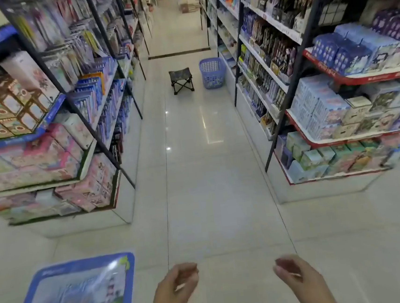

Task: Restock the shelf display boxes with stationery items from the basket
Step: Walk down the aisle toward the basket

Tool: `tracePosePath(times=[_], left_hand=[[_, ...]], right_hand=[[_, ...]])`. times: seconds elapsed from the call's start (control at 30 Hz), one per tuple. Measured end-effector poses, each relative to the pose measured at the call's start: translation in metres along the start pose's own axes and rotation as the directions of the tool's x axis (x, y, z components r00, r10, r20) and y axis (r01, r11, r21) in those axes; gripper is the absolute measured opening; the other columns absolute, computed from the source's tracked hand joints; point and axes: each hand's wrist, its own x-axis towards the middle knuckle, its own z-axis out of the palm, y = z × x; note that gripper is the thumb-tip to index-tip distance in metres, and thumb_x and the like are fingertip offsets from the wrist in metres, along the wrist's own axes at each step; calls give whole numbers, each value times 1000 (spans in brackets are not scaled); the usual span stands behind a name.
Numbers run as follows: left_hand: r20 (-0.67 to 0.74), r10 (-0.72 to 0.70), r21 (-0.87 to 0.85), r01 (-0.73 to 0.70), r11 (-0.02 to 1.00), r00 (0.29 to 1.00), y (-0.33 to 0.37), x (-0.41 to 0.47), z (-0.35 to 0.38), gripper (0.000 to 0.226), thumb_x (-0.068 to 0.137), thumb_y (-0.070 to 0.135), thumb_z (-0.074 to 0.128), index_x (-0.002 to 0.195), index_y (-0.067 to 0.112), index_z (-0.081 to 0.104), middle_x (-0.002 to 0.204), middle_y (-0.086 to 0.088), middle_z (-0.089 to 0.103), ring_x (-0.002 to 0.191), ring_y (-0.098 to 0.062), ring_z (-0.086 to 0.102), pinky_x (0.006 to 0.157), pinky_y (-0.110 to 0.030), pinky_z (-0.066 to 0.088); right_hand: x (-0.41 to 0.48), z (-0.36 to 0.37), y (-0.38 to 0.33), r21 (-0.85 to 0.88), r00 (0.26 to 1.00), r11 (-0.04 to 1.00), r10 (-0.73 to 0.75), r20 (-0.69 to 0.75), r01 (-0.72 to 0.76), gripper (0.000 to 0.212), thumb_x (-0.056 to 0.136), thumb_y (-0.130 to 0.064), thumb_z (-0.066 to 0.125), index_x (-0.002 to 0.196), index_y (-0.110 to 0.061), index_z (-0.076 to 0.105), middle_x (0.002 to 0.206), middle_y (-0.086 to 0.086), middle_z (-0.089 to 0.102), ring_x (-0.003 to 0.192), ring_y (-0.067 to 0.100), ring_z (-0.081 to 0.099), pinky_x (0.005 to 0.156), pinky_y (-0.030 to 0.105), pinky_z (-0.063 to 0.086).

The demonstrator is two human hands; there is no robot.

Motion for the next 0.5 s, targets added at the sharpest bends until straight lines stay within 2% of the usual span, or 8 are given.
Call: tracePosePath(times=[0.03, 0.1, 0.2, 0.37, 0.5], left_hand=[[-11, 34, -18, -34, 999, 999, 2, 12, -2, 17, 81, -2, 68, 88, 14, 71, 85, -1, 75, 84, -12, 68, 73, -14, 53], [-25, 68, -9, -68, 998, 997, 18, 27, -8, 17, 83, 1, 67, 92, 15, 69, 90, -1, 74, 87, -7, 68, 76, -16, 53], [-6, 113, -4, -113, 994, 994, 33, 54, -16, 18, 84, 4, 67, 95, 17, 69, 94, 4, 74, 89, -3, 67, 74, -10, 51], [40, 117, 15, -117, 993, 992, 56, 127, -31, 19, 85, 7, 67, 97, 21, 69, 98, 5, 73, 91, -3, 67, 75, -11, 51], [94, 123, 38, -127, 991, 988, 89, 192, -35, 18, 85, 10, 68, 97, 23, 68, 97, 3, 73, 91, -4, 66, 74, -12, 50]], right_hand=[[17, 12, -15, 12, 998, 998, -56, 40, 55, 14, 77, -11, 75, 82, -21, 68, 91, 0, 73, 82, 7, 67, 76, 8, 50], [37, 24, -51, 7, 979, 991, -136, 150, 137, 11, 81, -22, 72, 88, -29, 67, 93, -11, 71, 89, 1, 65, 79, 8, 48], [69, 45, -91, 59, 952, 978, -210, 222, 201, 11, 82, -31, 69, 92, -34, 66, 97, -16, 68, 92, -2, 63, 82, 10, 48], [126, 74, -113, 74, 963, 981, -189, 192, 178, 11, 82, -30, 70, 92, -33, 65, 98, -15, 68, 90, 1, 65, 80, 14, 51], [165, 80, -117, 57, 984, 992, -123, 130, 117, 11, 82, -28, 70, 92, -30, 66, 95, -16, 69, 88, 2, 66, 75, 10, 49]])
